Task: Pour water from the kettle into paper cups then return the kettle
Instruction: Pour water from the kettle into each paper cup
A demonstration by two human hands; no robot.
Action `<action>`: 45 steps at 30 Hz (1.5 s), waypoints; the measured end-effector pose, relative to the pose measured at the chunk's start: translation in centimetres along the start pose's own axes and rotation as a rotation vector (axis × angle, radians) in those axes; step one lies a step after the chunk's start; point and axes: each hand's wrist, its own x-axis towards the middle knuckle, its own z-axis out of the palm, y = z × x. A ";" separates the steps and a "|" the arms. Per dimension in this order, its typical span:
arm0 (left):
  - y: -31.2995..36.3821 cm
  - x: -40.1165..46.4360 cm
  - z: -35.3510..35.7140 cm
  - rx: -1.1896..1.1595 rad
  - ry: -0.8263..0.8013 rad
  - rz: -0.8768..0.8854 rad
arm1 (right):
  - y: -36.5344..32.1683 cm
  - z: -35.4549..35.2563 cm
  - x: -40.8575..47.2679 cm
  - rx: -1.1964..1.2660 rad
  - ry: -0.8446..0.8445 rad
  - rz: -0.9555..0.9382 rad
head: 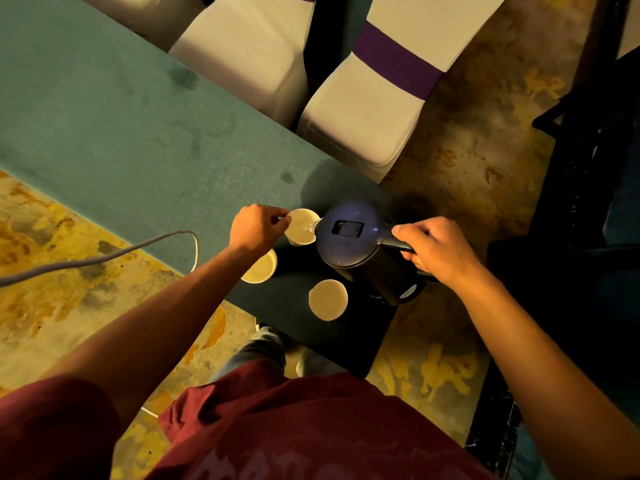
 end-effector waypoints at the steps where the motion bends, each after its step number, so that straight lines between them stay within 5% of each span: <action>1: 0.0 0.0 0.0 -0.002 -0.002 -0.001 | 0.0 0.0 0.1 -0.009 0.007 0.005; 22: -0.3 0.0 0.1 0.000 -0.018 -0.010 | -1.2 0.1 -0.9 -0.093 -0.029 0.008; 34: -0.2 0.1 -0.4 -0.016 -0.108 -0.038 | 0.0 0.6 -2.2 0.250 0.078 0.098; 45: -1.8 0.2 -1.1 0.063 -0.144 0.066 | -0.9 0.0 -6.9 0.515 0.263 -0.001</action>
